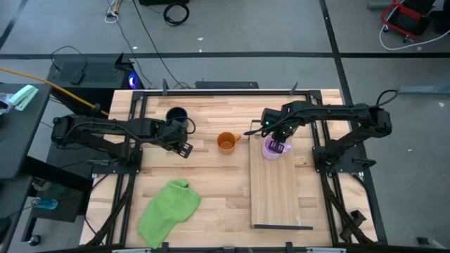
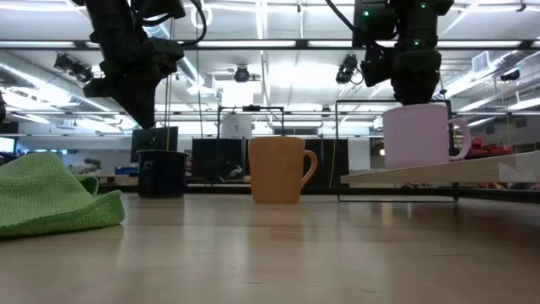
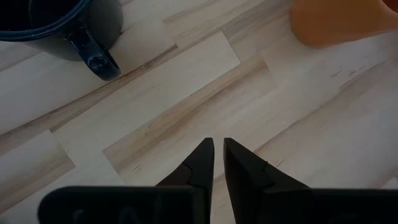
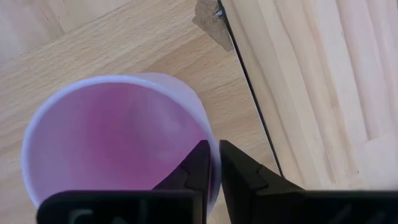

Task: Stack small to large cups/mugs on shelf
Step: Put the purple mug on the shelf, then put the orange mug on the table

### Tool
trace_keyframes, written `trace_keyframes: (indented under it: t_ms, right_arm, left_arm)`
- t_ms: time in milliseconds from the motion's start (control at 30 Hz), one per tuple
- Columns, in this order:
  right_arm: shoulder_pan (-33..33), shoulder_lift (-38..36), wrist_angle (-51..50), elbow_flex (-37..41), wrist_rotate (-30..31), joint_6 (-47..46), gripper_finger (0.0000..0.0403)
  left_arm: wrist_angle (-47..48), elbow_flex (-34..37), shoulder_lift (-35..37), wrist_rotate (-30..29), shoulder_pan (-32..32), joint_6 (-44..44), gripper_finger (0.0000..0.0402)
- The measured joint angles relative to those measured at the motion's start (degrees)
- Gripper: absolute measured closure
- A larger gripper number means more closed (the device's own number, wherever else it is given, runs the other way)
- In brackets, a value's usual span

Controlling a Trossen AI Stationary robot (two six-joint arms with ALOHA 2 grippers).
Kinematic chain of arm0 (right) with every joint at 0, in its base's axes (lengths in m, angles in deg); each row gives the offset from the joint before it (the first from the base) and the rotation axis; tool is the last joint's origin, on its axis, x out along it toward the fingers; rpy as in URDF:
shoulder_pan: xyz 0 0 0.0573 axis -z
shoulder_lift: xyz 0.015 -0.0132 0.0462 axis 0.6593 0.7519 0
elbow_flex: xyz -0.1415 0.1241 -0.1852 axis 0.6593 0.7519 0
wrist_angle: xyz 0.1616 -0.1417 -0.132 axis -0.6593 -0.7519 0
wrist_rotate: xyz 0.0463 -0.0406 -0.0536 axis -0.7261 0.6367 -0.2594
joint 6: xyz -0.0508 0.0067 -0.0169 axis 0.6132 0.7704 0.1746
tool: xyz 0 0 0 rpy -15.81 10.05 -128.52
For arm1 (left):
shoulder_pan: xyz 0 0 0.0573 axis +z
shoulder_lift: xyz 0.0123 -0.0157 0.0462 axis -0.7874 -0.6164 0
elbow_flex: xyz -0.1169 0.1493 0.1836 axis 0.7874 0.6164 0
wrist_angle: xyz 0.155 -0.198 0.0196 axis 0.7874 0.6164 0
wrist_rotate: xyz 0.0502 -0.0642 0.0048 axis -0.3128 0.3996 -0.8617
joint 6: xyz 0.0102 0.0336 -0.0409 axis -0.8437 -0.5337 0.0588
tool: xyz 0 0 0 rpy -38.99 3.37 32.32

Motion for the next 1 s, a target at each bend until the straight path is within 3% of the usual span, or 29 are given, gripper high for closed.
trace_keyframes:
  t_ms: [400,1000]
  right_arm:
    - [0.00,0.02,0.55,-3.10,-0.14,1.17,0.0354]
    - [-0.02,-0.28,-0.29,-3.21,0.68,0.44,0.0303]
  left_arm:
    - [0.00,0.00,0.00,-0.40,0.02,0.02,0.0356]
    - [-0.01,-0.01,0.00,-0.40,0.01,0.05,0.0349]
